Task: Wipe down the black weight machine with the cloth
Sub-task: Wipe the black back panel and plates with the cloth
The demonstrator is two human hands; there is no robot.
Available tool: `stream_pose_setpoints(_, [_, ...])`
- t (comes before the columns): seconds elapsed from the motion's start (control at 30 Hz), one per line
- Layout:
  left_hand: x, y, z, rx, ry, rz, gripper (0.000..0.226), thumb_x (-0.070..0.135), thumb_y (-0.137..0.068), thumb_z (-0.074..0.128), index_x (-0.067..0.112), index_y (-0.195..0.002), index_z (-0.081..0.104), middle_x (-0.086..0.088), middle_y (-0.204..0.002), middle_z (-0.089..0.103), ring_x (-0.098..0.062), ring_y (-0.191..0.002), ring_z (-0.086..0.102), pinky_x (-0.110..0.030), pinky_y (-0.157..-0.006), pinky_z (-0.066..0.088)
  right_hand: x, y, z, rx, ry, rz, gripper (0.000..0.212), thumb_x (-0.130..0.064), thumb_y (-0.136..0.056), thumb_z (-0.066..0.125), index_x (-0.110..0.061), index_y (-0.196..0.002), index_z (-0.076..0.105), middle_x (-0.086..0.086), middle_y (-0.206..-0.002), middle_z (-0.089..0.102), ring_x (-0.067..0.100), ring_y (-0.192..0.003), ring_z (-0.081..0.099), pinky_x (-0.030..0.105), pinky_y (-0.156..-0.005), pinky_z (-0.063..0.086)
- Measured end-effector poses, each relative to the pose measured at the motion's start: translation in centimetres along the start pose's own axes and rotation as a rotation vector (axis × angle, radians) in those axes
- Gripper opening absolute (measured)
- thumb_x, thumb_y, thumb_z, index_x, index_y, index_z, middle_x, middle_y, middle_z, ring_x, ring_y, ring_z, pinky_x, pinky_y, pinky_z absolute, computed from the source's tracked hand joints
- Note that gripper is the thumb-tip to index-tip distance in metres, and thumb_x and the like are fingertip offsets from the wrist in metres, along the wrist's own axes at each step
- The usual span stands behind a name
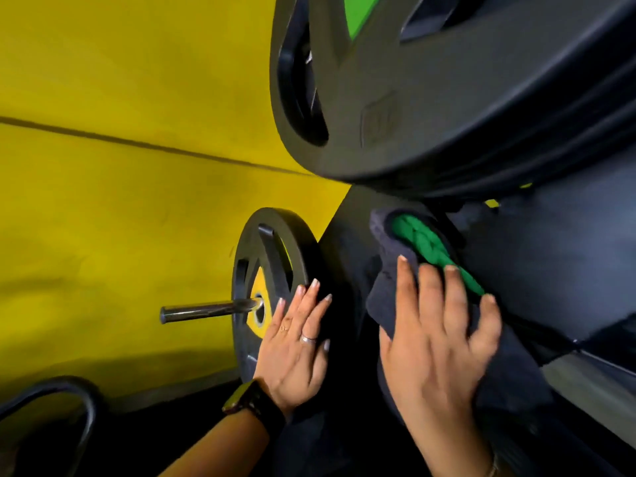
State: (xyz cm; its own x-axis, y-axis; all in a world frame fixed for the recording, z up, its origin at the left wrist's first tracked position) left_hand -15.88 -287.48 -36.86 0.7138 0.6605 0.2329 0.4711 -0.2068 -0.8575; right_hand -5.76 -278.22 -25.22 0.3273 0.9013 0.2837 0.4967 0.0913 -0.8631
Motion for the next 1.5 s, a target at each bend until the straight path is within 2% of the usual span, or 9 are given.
stream_pose_setpoints(0.17, [0.3,0.5,0.2,0.107,0.018,0.069,0.056,0.031,-0.092,0.04,0.012,-0.144,0.035,-0.005,-0.157,0.024,-0.017,-0.149,0.012,-0.033,-0.121,0.003,-5.0,-0.1,5.6,-0.128,0.152,-0.307,0.075,-0.031,-0.065,0.076,0.0,-0.131,0.057,0.018,-0.128,0.057,0.039,-0.124,0.046,0.057,-0.109,0.016])
stream_pose_setpoints(0.23, [0.5,0.5,0.6,0.121,-0.009,0.087,0.055,0.03,-0.092,0.04,0.009,-0.142,0.037,-0.006,-0.156,0.025,-0.018,-0.149,0.014,-0.034,-0.121,0.004,-6.5,0.0,7.5,-0.194,0.241,-0.399,0.058,-0.029,-0.079,0.055,-0.003,-0.131,0.058,0.017,-0.127,0.058,0.039,-0.125,0.045,0.059,-0.111,0.009])
stream_pose_setpoints(0.33, [0.7,1.0,1.2,0.124,-0.039,0.08,0.055,0.03,-0.091,0.041,0.008,-0.141,0.037,-0.009,-0.156,0.028,-0.022,-0.147,0.019,-0.036,-0.121,0.007,-5.9,0.1,7.1,-0.256,0.185,-0.399,0.059,-0.021,-0.081,0.027,-0.007,-0.127,0.062,0.016,-0.128,0.06,0.035,-0.127,0.048,0.054,-0.113,0.01])
stream_pose_setpoints(0.43, [1.0,1.4,1.5,0.127,-0.042,0.082,0.056,0.03,-0.091,0.04,0.008,-0.143,0.036,-0.009,-0.156,0.028,-0.022,-0.146,0.021,-0.037,-0.12,0.01,-5.2,1.4,6.0,-0.328,0.228,-0.502,0.061,-0.033,-0.093,0.031,-0.011,-0.15,0.028,0.013,-0.158,0.022,0.029,-0.148,0.011,0.056,-0.108,-0.016])
stream_pose_setpoints(0.57, [1.3,1.5,1.9,0.117,-0.049,0.088,0.059,0.03,-0.09,0.04,0.008,-0.145,0.033,-0.01,-0.156,0.027,-0.022,-0.146,0.02,-0.036,-0.121,0.009,-5.4,2.6,6.0,-0.368,0.345,-0.6,0.078,-0.053,-0.097,0.025,-0.006,-0.153,-0.001,0.015,-0.161,-0.01,0.03,-0.147,-0.013,0.069,-0.1,-0.027])
stream_pose_setpoints(0.77, [1.7,1.0,2.2,0.072,-0.078,0.061,0.06,0.029,-0.088,0.039,0.004,-0.142,0.035,-0.013,-0.155,0.03,-0.025,-0.144,0.023,-0.037,-0.12,0.008,-6.6,-1.9,6.9,-0.445,0.339,-0.627,0.065,-0.033,-0.097,0.037,-0.015,-0.154,0.012,0.006,-0.162,0.002,0.026,-0.149,-0.003,0.059,-0.114,-0.007])
stream_pose_setpoints(0.93, [1.9,0.8,1.9,0.043,-0.044,0.035,0.063,0.027,-0.089,0.039,0.005,-0.147,0.035,-0.013,-0.157,0.027,-0.024,-0.146,0.018,-0.034,-0.12,0.009,-3.3,-8.5,2.0,-0.143,0.309,-0.39,0.06,-0.018,-0.088,0.02,-0.007,-0.147,0.028,0.009,-0.151,0.031,0.027,-0.134,0.033,0.045,-0.107,0.009])
stream_pose_setpoints(1.33, [1.5,0.4,1.9,0.08,-0.041,0.047,0.065,0.029,-0.088,0.039,0.005,-0.149,0.03,-0.013,-0.158,0.022,-0.023,-0.147,0.015,-0.036,-0.119,0.01,-9.1,-6.6,8.5,-0.234,0.536,-0.632,0.061,-0.029,-0.099,0.03,-0.002,-0.151,0.012,0.02,-0.158,0.013,0.039,-0.143,0.016,0.054,-0.114,0.014])
stream_pose_setpoints(1.5, [1.6,1.4,1.8,0.086,-0.088,0.078,0.066,0.029,-0.088,0.039,0.005,-0.148,0.028,-0.013,-0.157,0.024,-0.025,-0.145,0.02,-0.037,-0.118,0.011,-7.8,-4.4,7.1,-0.2,0.501,-0.585,0.062,-0.032,-0.1,0.031,-0.003,-0.151,0.012,0.019,-0.159,0.014,0.038,-0.143,0.016,0.056,-0.114,0.013])
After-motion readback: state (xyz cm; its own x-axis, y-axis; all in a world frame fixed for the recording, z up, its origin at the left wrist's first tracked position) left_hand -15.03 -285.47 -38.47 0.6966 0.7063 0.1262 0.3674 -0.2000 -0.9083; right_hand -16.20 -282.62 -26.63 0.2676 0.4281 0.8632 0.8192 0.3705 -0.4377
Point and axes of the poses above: each hand's wrist, its own y-axis away from the middle knuckle, its own z-axis out of the palm, x = y × z, the point moved 9 cm from there along -y, towards the middle knuckle
